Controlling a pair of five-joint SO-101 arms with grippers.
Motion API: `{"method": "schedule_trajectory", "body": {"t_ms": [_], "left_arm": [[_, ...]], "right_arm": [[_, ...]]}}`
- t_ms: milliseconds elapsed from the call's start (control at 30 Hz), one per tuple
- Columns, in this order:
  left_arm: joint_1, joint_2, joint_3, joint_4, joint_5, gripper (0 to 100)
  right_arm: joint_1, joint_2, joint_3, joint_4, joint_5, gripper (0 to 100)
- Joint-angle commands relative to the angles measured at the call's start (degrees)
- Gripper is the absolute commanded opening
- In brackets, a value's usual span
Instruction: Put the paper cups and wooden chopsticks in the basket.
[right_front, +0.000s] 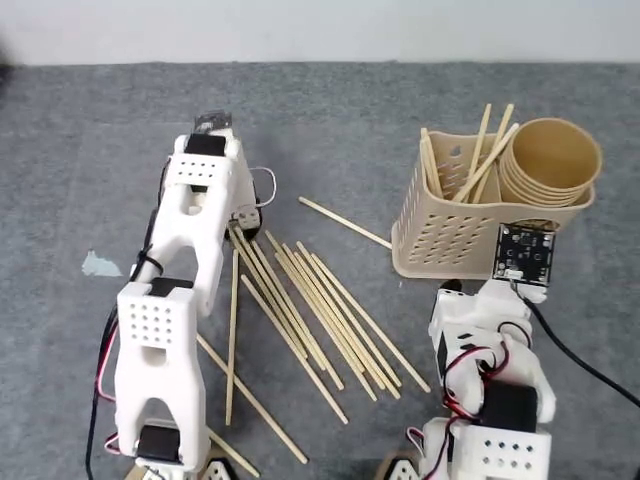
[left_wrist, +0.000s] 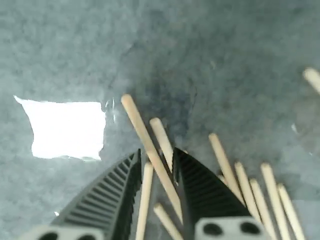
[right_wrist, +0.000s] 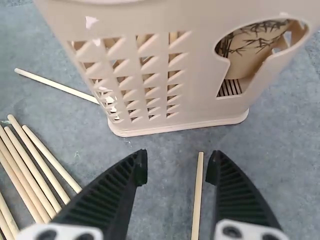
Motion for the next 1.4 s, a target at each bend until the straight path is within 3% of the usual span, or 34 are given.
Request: {"method": "schedule_trajectory", "body": {"t_ms": [0, 233, 333, 433, 1167, 1367], "left_arm": [[0.26, 2.37, -3.47, 0.44, 3.78, 10], [0.44, 6.68, -10.07, 8.18, 3.6, 9], [0.44, 7.74, -10.42, 8.09, 3.87, 9], [0.35, 8.35, -12.09, 8.09, 3.87, 1], [1.67, 7.82, -35.3, 10.55, 4.04, 1], [2.2, 1.05, -38.2, 10.64, 4.04, 1]], "right_arm": [[0.66, -1.01, -0.35, -0.22, -0.7, 20.4], [0.66, -1.01, -0.35, -0.13, -0.7, 20.4], [0.66, -1.01, -0.35, -0.13, -0.7, 20.4], [0.75, -1.01, -0.35, -0.13, -0.7, 20.4], [0.75, -1.1, -0.53, 0.22, -0.44, 20.4], [0.57, -1.1, -0.62, 0.22, -0.44, 20.4]]}}
